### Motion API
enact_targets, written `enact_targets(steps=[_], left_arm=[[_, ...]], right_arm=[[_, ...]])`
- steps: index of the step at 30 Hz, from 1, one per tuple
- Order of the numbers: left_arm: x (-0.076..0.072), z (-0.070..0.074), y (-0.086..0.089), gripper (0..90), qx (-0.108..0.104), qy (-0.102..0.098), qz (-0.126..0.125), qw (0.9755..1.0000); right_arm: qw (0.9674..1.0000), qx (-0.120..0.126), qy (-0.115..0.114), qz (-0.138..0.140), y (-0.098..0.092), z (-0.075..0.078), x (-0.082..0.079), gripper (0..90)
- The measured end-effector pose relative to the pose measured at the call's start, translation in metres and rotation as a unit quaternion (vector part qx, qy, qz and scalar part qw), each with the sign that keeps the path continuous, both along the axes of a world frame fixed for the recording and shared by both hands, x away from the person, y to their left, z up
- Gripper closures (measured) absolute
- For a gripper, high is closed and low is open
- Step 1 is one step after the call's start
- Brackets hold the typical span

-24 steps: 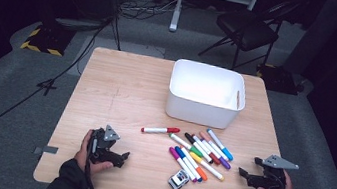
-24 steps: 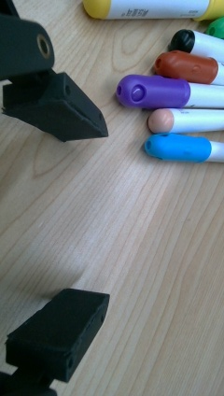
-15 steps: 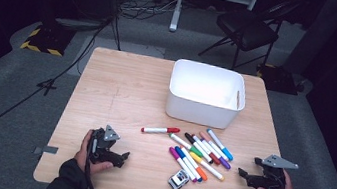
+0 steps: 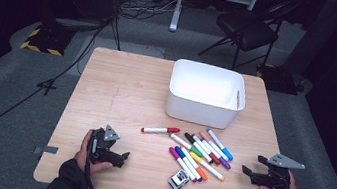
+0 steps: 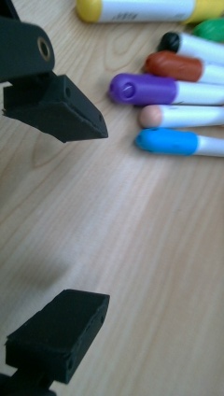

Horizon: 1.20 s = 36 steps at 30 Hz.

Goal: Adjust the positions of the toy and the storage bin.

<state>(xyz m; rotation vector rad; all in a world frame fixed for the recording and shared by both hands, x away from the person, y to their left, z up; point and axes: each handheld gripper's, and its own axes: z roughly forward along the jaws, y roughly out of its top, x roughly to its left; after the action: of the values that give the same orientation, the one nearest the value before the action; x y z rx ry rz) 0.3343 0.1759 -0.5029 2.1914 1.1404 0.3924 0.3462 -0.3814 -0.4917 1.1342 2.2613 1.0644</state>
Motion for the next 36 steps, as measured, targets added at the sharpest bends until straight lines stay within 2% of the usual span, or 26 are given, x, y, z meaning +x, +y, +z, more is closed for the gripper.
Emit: enact_targets(steps=[1,2,3,4,5,8,13,15,16,17,19,22,23,26,29,33,36], left_arm=[[0.0,0.0,0.0,0.2,0.0,0.0,0.0,1.0],[0.0,0.0,0.0,0.2,0.0,0.0,0.0,1.0],[0.0,0.0,0.0,0.2,0.0,0.0,0.0,1.0],[0.0,0.0,0.0,0.2,0.0,0.0,0.0,1.0],[0.0,0.0,0.0,0.2,0.0,0.0,0.0,1.0],[0.0,0.0,0.0,0.2,0.0,0.0,0.0,1.0],[0.0,0.0,0.0,0.2,0.0,0.0,0.0,1.0],[0.0,0.0,0.0,0.2,0.0,-0.001,0.0,1.0],[0.0,0.0,0.0,0.2,0.0,0.0,0.0,1.0],[0.0,0.0,0.0,0.2,0.0,0.0,0.0,1.0],[0.0,0.0,0.0,0.2,0.0,0.0,0.0,1.0],[0.0,0.0,0.0,0.2,0.0,0.0,0.0,1.0],[0.0,0.0,0.0,0.2,0.0,0.0,0.0,1.0],[0.0,0.0,0.0,0.2,0.0,0.0,0.0,1.0],[0.0,0.0,0.0,0.2,0.0,0.0,0.0,1.0],[0.0,0.0,0.0,0.2,0.0,0.0,0.0,1.0],[0.0,0.0,0.0,0.2,0.0,0.0,0.0,1.0]], right_arm=[[1.0,0.0,0.0,0.0,0.0,0.0,0.0,20.3],[0.9996,0.02,-0.018,0.002,-0.003,0.008,0.0,22.2],[0.9996,0.02,-0.018,0.002,-0.003,0.008,0.0,22.2],[0.9992,0.027,-0.03,0.002,-0.004,0.017,0.002,22.3],[0.9992,0.027,-0.03,0.002,-0.004,0.017,0.002,22.3],[0.998,0.037,-0.051,0.006,-0.002,0.032,0.008,23.1],[0.9945,0.039,-0.096,0.02,0.01,0.069,0.026,24.6],[0.9932,0.048,-0.103,0.024,0.014,0.081,0.034,24.8],[0.992,0.045,-0.114,0.03,0.02,0.093,0.044,25.0],[0.992,0.045,-0.114,0.03,0.02,0.093,0.044,25.0],[0.9905,0.032,-0.13,0.031,0.029,0.106,0.056,25.2],[0.9891,0.042,-0.138,0.032,0.036,0.12,0.073,25.6],[0.9891,0.042,-0.138,0.032,0.036,0.12,0.073,25.6],[0.9894,0.037,-0.139,0.019,0.04,0.127,0.089,25.6],[0.9892,0.044,-0.139,0.01,0.04,0.132,0.101,25.6],[0.9896,0.036,-0.14,0.003,0.044,0.142,0.114,25.3],[0.9909,0.029,-0.132,-0.003,0.047,0.144,0.123,25.3]])
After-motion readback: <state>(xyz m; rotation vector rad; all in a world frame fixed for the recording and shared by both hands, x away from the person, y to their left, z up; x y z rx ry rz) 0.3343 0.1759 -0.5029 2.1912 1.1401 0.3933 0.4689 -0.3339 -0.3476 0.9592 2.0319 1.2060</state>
